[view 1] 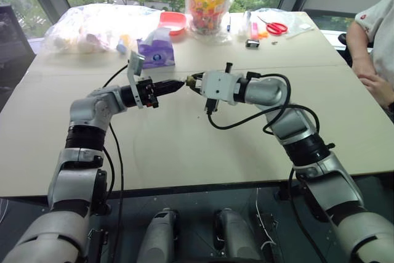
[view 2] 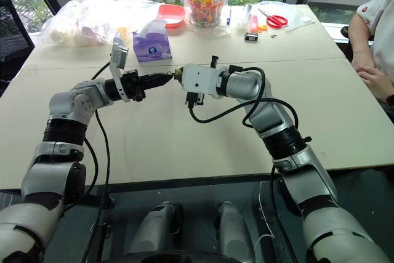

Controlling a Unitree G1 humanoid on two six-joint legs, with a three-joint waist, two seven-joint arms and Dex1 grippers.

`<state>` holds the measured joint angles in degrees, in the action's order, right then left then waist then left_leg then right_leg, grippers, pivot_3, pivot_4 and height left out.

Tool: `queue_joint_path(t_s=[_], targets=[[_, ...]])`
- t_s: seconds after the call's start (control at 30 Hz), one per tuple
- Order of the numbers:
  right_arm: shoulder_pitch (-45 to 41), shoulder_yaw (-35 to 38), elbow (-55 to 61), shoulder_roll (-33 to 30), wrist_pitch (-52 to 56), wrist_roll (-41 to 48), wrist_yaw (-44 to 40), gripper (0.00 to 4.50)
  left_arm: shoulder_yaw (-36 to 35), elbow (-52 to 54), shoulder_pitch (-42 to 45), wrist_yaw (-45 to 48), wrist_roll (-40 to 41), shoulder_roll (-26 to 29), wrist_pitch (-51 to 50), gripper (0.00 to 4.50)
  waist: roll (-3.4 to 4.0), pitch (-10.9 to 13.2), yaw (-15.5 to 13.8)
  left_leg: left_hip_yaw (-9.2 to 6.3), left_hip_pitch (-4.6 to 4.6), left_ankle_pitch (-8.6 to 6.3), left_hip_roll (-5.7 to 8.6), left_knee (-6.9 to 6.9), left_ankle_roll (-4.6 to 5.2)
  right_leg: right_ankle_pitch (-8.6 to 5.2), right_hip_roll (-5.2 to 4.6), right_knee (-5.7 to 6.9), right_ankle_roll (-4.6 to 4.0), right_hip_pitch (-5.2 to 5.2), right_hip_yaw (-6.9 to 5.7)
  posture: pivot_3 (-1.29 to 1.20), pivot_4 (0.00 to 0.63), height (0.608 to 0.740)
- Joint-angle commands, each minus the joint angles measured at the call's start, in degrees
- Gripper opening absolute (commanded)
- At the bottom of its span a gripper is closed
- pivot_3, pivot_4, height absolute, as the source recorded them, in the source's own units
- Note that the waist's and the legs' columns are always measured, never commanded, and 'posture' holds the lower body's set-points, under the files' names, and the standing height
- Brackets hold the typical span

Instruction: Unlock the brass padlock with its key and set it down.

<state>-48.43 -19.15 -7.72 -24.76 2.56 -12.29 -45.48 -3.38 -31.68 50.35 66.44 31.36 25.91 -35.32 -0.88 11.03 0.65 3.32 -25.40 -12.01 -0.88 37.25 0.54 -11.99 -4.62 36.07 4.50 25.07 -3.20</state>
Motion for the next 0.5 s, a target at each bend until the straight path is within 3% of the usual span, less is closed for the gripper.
queue_joint_path(t_s=[0.03, 0.3, 0.37, 0.5], targets=[[-0.77, 0.39, 3.41, 0.23, -1.34, 0.94, -1.03, 0.70, 3.01, 0.68, 1.02, -1.39, -7.42, 0.26, 11.25, 0.06, 0.00, 0.00, -0.05, 0.00, 0.00, 0.00, 0.00, 0.00, 0.00, 0.00, 0.00, 0.00, 0.00, 0.00, 0.00, 0.00, 0.150, 0.740], [-0.72, 0.12, 2.81, 0.74, -1.71, 0.53, -1.51, 0.70, 8.13, -1.51, 2.20, 1.02, -17.09, -0.15, 29.92, 0.06, 0.00, 0.00, 0.10, 0.05, 0.00, 0.00, -0.01, -0.03, 0.00, 0.00, 0.02, 0.00, -0.01, 0.03, 0.00, 0.00, 0.150, 0.740], [-0.66, 0.17, 2.77, 0.87, -1.75, 0.39, -1.62, 0.70, 8.04, -1.74, 2.44, 1.67, -17.01, -0.44, 30.25, 0.06, 0.00, 0.00, 0.06, 0.06, 0.00, 0.00, -0.01, -0.02, 0.00, 0.00, 0.02, 0.00, -0.01, 0.03, 0.00, 0.00, 0.150, 0.740], [-0.52, 0.30, 2.86, 0.95, -1.53, 0.16, -1.51, 0.70, 6.81, 1.84, 1.53, 6.46, -11.36, 1.48, 15.11, 0.06, 0.00, 0.00, 0.02, 0.05, -0.01, 0.00, -0.01, 0.00, 0.01, 0.00, 0.01, 0.00, 0.00, 0.02, 0.00, 0.00, 0.150, 0.740]])
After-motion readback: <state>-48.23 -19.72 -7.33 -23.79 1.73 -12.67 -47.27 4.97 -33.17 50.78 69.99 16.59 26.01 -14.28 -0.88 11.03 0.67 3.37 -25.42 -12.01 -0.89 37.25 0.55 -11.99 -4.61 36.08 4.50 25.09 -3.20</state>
